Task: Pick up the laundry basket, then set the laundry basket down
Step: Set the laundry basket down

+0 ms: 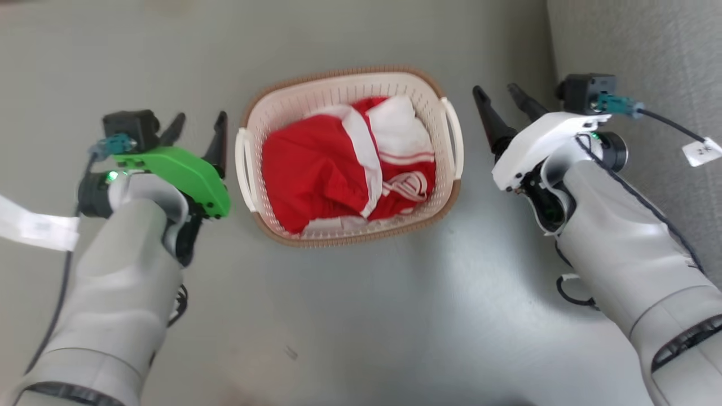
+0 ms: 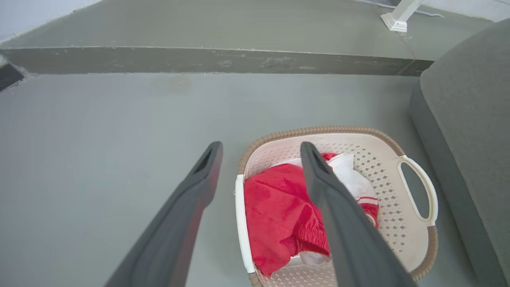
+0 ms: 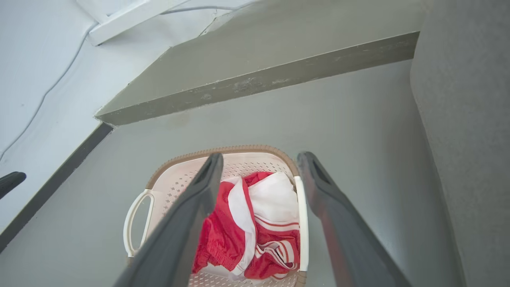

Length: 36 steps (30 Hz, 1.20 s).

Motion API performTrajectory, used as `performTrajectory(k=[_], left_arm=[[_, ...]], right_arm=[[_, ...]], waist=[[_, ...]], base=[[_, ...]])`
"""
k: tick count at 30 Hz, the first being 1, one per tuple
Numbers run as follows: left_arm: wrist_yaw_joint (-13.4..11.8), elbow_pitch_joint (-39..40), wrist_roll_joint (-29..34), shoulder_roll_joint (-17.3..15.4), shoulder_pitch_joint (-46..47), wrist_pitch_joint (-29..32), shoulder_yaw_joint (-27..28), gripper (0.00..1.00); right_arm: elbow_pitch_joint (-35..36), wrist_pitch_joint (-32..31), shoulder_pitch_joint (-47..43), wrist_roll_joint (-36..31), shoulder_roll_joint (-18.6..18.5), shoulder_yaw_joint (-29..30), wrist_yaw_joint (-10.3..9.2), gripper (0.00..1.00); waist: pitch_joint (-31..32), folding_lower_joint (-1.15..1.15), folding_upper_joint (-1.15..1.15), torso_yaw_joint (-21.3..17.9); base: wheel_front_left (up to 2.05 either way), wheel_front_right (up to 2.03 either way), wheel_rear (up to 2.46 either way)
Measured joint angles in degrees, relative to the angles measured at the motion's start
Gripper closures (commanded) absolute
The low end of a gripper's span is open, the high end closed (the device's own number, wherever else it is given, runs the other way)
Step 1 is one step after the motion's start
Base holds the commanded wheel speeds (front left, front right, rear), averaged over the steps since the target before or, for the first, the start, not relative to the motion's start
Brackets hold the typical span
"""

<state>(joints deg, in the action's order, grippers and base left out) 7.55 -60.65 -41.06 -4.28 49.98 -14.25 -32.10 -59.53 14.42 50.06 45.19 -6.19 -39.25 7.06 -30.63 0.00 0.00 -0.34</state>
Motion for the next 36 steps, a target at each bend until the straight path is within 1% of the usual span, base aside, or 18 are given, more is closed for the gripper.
performTrajectory(k=[4, 9, 11, 12, 16, 24, 27, 29, 32, 36], left_arm=[[0.0, 4.65, 1.1, -2.11, -0.73, -0.01, 2.09, 0.0], [-0.1, 9.21, 2.88, -2.93, -4.33, -0.01, 4.19, 0.0], [-0.71, 10.9, 3.56, -3.21, -6.19, -0.01, 4.81, 0.0], [-0.87, 11.67, 3.8, -3.42, -7.1, 0.0, 5.27, 0.0], [-2.32, 15.51, 5.55, -4.2, -10.38, -0.01, 6.57, 0.0], [-4.97, 23.02, 9.69, -4.19, -17.52, -0.01, 8.54, 0.0], [-5.87, 25.38, 10.7, -4.13, -20.73, -0.01, 9.5, 0.0], [-6.53, 27.03, 11.34, -4.1, -22.84, -0.01, 9.91, 0.0], [-7.67, 29.49, 12.39, -4.04, -25.91, -0.01, 10.44, 0.0], [-8.79, 32.38, 13.93, -3.89, -29.9, -0.01, 10.74, 0.0]], right_arm=[[4.6, 0.0, -0.41, -1.38, -1.37, 2.78, 0.0, 0.0], [9.07, 0.0, -3.65, -3.82, -1.9, 5.12, -0.22, 0.0], [10.49, 0.0, -5.47, -5.05, -2.31, 5.52, -1.18, 0.0], [11.21, 0.0, -6.39, -5.83, -2.53, 5.89, -1.2, 0.0], [14.68, 0.0, -9.45, -7.9, -3.25, 7.86, -3.21, 0.0], [21.25, 0.0, -17.07, -12.25, -4.75, 11.55, -7.08, 0.0], [23.69, 0.01, -20.29, -13.95, -4.89, 12.67, -8.17, 0.0], [25.19, 0.0, -22.41, -14.56, -4.91, 13.14, -8.42, 0.0], [27.32, 0.0, -25.49, -15.75, -4.93, 13.68, -9.62, 0.0], [30.15, 0.01, -29.17, -17.39, -4.9, 14.1, -10.53, 0.0]], waist=[[2.99, 0.0, 0.0, 0.05], [6.69, 0.0, 0.0, -0.06], [8.19, 0.0, 0.0, -0.16], [8.95, 0.0, 0.0, -0.22], [11.92, 0.0, 0.0, -0.49], [17.91, 0.0, 0.0, -0.89], [20.15, 0.0, 0.0, -0.91], [21.65, 0.0, 0.0, -0.9], [23.89, 0.0, 0.0, -0.87], [26.71, 0.0, 0.0, -0.85]], base=[[0.0, 0.0, 0.0], [0.0, 0.0, 0.0], [0.0, 0.0, 0.0], [0.0, 0.0, 0.0], [0.0, 0.0, 0.0], [0.0, 0.0, 0.0], [0.0, 0.0, 0.0], [0.0, 0.0, 0.0], [0.0, 0.0, 0.0], [0.0, 0.0, 0.0]])
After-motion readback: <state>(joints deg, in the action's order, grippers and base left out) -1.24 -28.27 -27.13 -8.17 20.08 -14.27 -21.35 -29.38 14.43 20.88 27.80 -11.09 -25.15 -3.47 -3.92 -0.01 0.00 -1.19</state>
